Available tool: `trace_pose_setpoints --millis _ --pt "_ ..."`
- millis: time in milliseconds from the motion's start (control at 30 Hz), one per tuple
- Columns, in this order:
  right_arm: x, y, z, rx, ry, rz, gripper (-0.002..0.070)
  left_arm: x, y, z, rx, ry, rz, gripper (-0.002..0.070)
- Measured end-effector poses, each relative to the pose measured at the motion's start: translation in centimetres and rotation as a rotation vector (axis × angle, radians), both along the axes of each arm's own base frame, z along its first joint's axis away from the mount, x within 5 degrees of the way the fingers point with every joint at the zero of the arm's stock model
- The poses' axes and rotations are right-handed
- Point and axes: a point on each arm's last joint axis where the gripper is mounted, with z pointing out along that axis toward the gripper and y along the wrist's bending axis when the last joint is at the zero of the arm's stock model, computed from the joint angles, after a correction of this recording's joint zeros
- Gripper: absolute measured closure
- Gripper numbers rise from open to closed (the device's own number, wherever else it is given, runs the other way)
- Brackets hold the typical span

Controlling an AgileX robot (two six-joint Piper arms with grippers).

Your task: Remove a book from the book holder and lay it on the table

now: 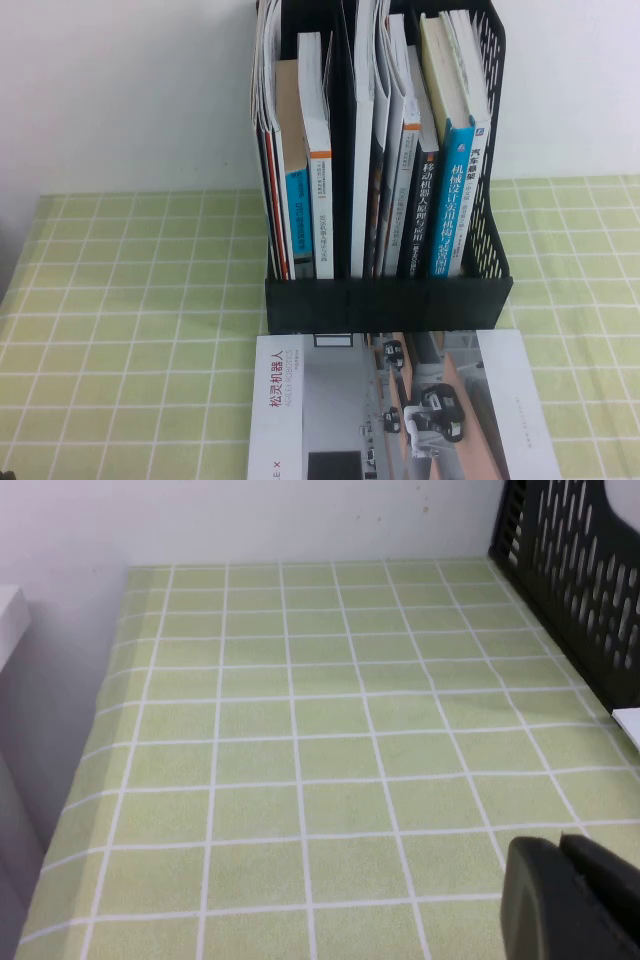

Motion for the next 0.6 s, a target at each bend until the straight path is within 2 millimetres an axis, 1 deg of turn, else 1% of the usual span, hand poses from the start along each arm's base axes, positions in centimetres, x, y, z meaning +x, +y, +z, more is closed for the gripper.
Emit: trace_pose_setpoints --millis 100,300,600 --pt "0.0 0.0 0.0 0.0 0.0 0.0 0.0678 0.0 0.02 0.0 0.008 -0.001 0.0 0.0678" --pt "0.0 0.0 0.0 0.0 0.0 0.0 0.0678 0.03 0.24 0.02 0.096 -0.012 -0.002 0.0678" --pt "0.0 0.01 0.0 0.002 0.0 0.0 0.0678 0.03 0.26 0.01 0.104 -0.012 -0.002 0.0678"
